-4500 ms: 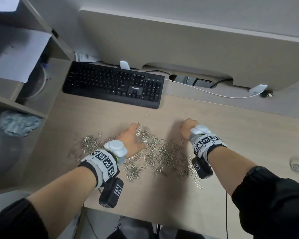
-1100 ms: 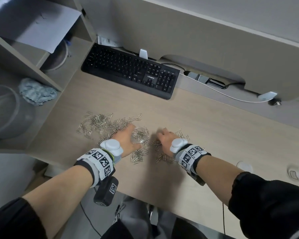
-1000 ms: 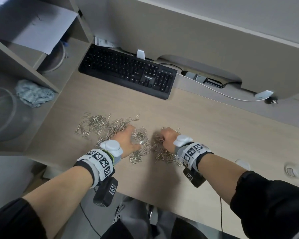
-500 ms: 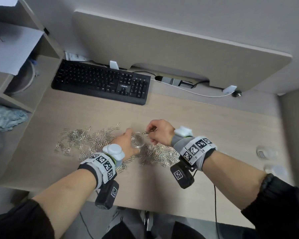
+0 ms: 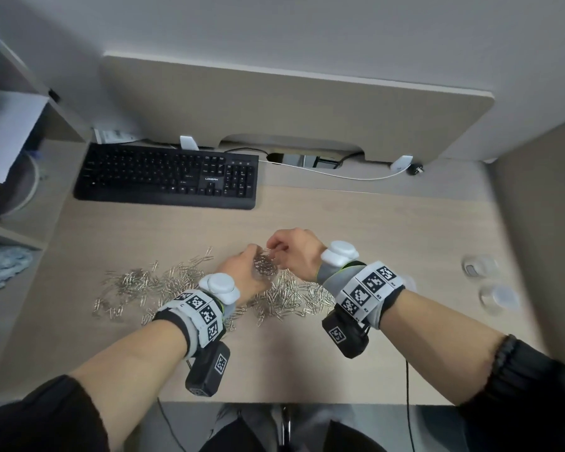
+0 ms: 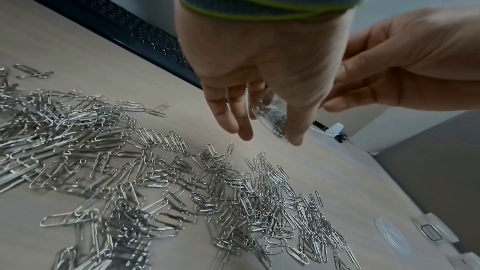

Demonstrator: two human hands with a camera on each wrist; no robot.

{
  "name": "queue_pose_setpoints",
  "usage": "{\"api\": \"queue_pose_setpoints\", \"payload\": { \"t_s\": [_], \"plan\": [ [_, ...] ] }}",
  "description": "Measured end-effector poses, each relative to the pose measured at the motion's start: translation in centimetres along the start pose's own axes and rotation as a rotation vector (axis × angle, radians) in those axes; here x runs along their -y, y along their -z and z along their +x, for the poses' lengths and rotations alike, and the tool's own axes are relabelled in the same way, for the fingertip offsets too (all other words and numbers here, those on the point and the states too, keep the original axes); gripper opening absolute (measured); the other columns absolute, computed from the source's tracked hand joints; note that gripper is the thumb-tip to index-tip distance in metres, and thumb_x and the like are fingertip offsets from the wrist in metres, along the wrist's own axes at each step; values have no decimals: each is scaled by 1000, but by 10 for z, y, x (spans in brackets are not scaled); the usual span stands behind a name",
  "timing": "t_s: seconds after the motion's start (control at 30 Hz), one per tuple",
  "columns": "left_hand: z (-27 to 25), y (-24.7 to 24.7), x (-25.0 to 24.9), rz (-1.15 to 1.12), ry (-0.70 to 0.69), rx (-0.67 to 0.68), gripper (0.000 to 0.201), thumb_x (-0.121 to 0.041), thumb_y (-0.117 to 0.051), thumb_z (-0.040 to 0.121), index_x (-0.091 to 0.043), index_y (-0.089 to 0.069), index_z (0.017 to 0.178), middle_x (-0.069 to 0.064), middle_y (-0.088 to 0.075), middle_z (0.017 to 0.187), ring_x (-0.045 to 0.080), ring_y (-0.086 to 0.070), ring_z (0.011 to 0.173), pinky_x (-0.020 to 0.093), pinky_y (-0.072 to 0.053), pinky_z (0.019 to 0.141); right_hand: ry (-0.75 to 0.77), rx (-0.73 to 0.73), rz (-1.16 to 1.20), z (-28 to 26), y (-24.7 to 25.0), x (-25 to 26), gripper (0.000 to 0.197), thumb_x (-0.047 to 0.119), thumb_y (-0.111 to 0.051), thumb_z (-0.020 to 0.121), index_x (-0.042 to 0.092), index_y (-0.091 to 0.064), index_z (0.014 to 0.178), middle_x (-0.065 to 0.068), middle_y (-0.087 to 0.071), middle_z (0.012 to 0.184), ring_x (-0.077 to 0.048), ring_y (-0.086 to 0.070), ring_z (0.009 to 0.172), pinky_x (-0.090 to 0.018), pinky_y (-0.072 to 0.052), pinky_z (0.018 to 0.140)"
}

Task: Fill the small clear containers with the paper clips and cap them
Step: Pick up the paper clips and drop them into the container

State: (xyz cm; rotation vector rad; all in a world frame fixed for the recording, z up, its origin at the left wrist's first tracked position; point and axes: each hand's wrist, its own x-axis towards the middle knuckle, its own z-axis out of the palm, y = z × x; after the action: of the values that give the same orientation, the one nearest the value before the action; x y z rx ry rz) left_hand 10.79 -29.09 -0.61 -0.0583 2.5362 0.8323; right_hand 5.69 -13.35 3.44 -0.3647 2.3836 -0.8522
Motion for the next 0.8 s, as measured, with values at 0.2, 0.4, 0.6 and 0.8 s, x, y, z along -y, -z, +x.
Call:
{"api": "queue_pose_setpoints", "payload": {
  "t_s": [0.2,0.4,0.6,0.8],
  "plan": [
    [-5,-9,-9,63,51,5,73,-40,-77,75,-22,-38,133,2,-70,93,23,-66,81,36,-55,74,-154,-59,62,-8,11,-54,23,7,-53,88,17,-67,104,2,-63,90,-25,-64,86,-44,-56,86],
    [-16,-19,-20,72,72,-23,60,-35,-75,77,-26,-42,126,-7,-63,77,19,-63,72,32,-53,68,-425,52,-197,-33,16,-121,20,23,-51,84,23,-62,101,-6,-71,100,-28,-71,83,-36,-59,71],
    [-18,-22,-22,76,79,-30,65,-39,-76,77,-21,-40,128,2,-69,84,21,-66,73,37,-56,69,-550,46,-143,-45,3,-159,39,32,-63,89,8,-60,119,-16,-63,115,-26,-58,86,-29,-46,74],
    [-10,-15,-8,47,48,54,59,-35,-76,76,-25,-41,123,-2,-70,84,17,-67,69,37,-57,66,-622,28,-146,-35,-31,-137,48,37,-61,91,4,-50,125,-10,-59,110,-28,-59,95,-32,-47,69]
  ]
}}
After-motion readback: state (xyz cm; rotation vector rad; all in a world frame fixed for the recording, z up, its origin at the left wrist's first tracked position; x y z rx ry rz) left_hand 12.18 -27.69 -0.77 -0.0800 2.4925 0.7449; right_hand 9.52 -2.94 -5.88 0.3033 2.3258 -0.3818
